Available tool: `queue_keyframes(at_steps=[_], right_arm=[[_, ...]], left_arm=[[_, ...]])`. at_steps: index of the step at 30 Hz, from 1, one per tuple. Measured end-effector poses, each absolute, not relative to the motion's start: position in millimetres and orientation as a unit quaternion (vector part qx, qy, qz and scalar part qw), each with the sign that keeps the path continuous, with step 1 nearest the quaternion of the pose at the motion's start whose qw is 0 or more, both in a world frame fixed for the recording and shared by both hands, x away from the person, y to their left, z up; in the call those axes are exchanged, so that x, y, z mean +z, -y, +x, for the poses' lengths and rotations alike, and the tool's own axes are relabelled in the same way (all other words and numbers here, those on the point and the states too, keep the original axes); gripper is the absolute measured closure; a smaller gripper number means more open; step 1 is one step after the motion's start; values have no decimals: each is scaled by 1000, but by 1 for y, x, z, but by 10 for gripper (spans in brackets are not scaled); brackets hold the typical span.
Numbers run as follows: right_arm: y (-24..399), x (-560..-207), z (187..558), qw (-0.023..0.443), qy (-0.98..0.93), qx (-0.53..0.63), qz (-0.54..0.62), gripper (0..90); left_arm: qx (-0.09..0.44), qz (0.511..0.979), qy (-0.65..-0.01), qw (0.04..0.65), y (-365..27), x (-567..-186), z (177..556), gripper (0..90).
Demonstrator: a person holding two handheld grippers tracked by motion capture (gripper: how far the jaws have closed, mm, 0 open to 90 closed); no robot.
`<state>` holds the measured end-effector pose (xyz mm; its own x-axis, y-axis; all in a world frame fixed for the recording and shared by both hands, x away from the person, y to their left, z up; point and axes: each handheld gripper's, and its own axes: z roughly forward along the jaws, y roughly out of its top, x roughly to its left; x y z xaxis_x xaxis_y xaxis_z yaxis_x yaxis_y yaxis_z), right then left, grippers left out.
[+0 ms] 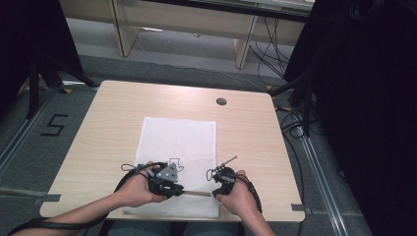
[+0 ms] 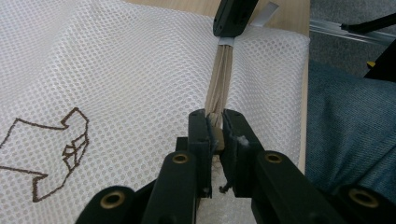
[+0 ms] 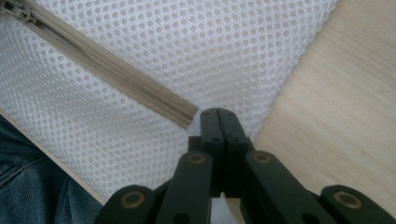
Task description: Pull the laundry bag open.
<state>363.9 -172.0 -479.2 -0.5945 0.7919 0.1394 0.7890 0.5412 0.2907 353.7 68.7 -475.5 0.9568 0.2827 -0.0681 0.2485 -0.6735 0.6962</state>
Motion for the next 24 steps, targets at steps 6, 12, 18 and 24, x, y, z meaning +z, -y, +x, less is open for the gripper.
queue_keyframes(at_steps=[6, 12, 18, 24], right_arm=[[170, -479, 363, 8, -877, 161, 453, 900], [171, -479, 363, 8, -877, 162, 452, 900], [170, -479, 363, 9, -877, 164, 451, 900], [170, -479, 364, 10, -878, 164, 449, 900]], left_arm=[[18, 915, -144, 377, -72, -475, 355, 818], [25, 916, -140, 374, -73, -475, 354, 818], [25, 917, -138, 374, -74, -475, 353, 818], [24, 916, -145, 373, -79, -475, 354, 818]])
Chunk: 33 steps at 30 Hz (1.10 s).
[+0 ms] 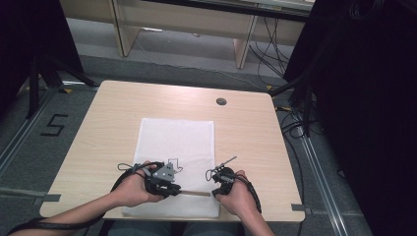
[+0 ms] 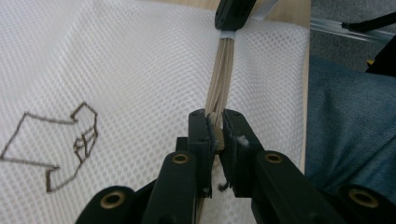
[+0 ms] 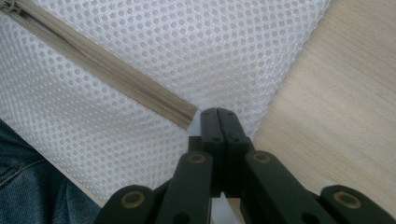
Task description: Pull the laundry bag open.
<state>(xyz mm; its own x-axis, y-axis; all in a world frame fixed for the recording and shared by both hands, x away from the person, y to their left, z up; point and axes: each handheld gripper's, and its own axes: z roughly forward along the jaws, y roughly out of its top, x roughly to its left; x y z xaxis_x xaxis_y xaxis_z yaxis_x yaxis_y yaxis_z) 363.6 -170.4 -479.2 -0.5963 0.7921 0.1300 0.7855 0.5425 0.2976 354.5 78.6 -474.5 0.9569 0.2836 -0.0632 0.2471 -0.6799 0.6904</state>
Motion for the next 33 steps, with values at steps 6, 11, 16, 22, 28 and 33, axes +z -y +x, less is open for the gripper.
queue_keyframes(at_steps=[6, 11, 16, 22, 28, 33], right_arm=[[170, -479, 363, 9, -875, 164, 456, 900], [170, -479, 362, 9, -872, 161, 461, 900], [170, -479, 361, 17, -876, 164, 453, 900], [169, -480, 360, 21, -875, 166, 455, 900], [169, -480, 361, 22, -876, 165, 452, 900], [169, -479, 359, 22, -874, 159, 459, 900]], left_arm=[[25, 916, -146, 373, -81, -476, 354, 818], [23, 917, -146, 371, -81, -476, 356, 818], [23, 916, -147, 372, -82, -476, 355, 819], [27, 917, -145, 370, -82, -476, 355, 819], [24, 918, -142, 371, -83, -476, 355, 819], [23, 916, -148, 373, -85, -477, 354, 819]])
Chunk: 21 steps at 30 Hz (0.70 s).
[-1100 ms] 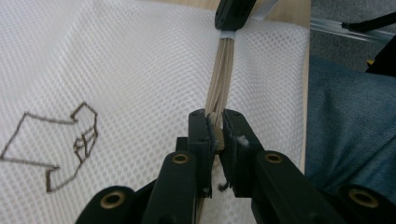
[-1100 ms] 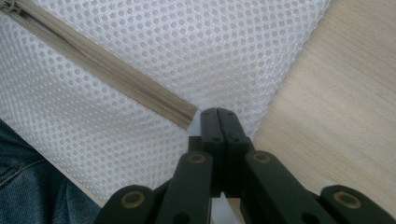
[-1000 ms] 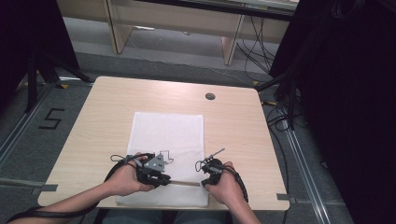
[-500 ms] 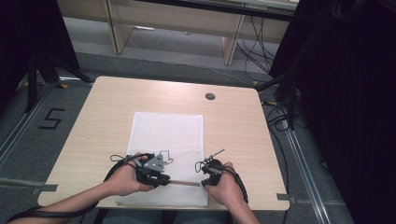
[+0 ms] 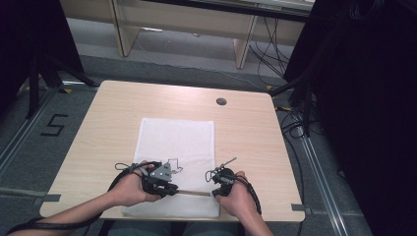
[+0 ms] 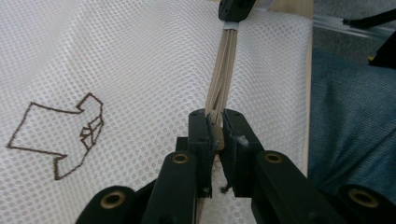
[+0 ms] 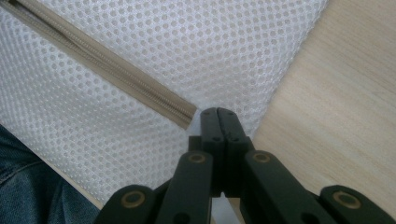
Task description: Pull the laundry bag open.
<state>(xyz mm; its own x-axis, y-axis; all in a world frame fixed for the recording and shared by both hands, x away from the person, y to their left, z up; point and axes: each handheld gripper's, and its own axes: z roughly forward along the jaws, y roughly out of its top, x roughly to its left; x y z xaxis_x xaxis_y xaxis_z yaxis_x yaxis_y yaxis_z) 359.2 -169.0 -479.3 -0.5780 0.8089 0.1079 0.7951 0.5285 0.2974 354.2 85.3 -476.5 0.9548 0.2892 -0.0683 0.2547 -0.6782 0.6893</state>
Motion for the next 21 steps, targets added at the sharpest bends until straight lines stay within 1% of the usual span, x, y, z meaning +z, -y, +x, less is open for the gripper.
queue_keyframes(at_steps=[1, 15, 18, 21], right_arm=[[169, -480, 359, 24, -874, 159, 459, 900], [169, -479, 359, 20, -871, 160, 463, 900], [171, -480, 360, 26, -878, 167, 447, 900], [170, -479, 358, 26, -875, 166, 454, 900]], left_arm=[[26, 919, -141, 367, -87, -476, 355, 819], [23, 918, -148, 366, -92, -477, 356, 819], [21, 918, -149, 367, -92, -478, 356, 819], [24, 920, -145, 363, -93, -479, 357, 819]])
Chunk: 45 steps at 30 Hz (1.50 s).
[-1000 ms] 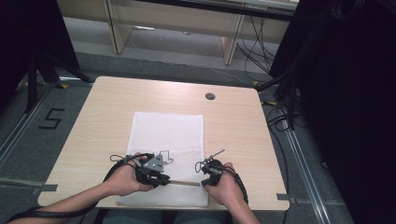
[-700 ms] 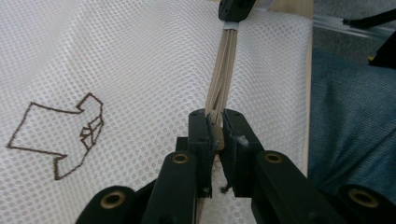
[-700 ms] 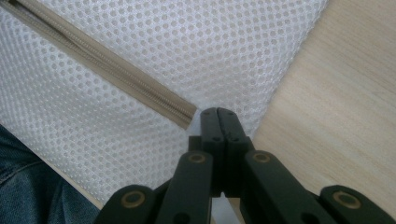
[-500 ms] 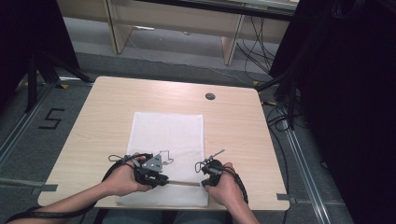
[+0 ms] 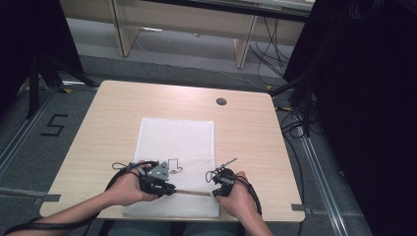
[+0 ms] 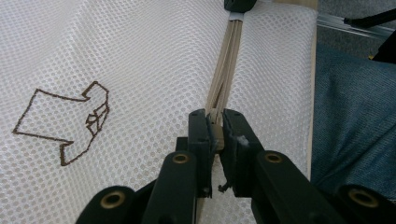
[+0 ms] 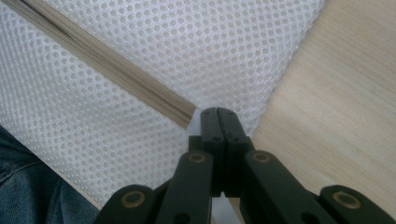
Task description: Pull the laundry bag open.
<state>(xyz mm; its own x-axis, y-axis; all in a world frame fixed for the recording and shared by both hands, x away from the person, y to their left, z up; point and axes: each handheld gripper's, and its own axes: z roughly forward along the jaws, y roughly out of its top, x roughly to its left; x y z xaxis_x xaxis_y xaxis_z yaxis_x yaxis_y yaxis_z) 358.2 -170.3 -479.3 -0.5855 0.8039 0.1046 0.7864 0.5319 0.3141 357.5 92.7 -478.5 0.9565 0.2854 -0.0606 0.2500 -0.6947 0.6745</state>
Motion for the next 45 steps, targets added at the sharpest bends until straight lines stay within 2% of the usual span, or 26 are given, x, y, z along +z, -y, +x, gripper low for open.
queue_keyframes(at_steps=[14, 28, 31, 36, 40, 45], right_arm=[[170, -479, 357, 35, -877, 158, 453, 900], [172, -479, 357, 32, -875, 160, 455, 900], [172, -479, 356, 32, -875, 161, 455, 900], [171, -478, 356, 31, -873, 155, 462, 900], [172, -479, 357, 29, -873, 152, 463, 900], [172, -479, 357, 33, -874, 157, 459, 900]], left_arm=[[35, 920, -162, 355, -97, -483, 369, 819], [29, 921, -157, 356, -101, -481, 360, 819], [17, 915, -171, 365, -106, -482, 359, 819], [38, 924, -163, 345, -114, -482, 360, 819], [24, 916, -184, 356, -125, -482, 359, 819], [32, 920, -171, 352, -126, -482, 357, 819]])
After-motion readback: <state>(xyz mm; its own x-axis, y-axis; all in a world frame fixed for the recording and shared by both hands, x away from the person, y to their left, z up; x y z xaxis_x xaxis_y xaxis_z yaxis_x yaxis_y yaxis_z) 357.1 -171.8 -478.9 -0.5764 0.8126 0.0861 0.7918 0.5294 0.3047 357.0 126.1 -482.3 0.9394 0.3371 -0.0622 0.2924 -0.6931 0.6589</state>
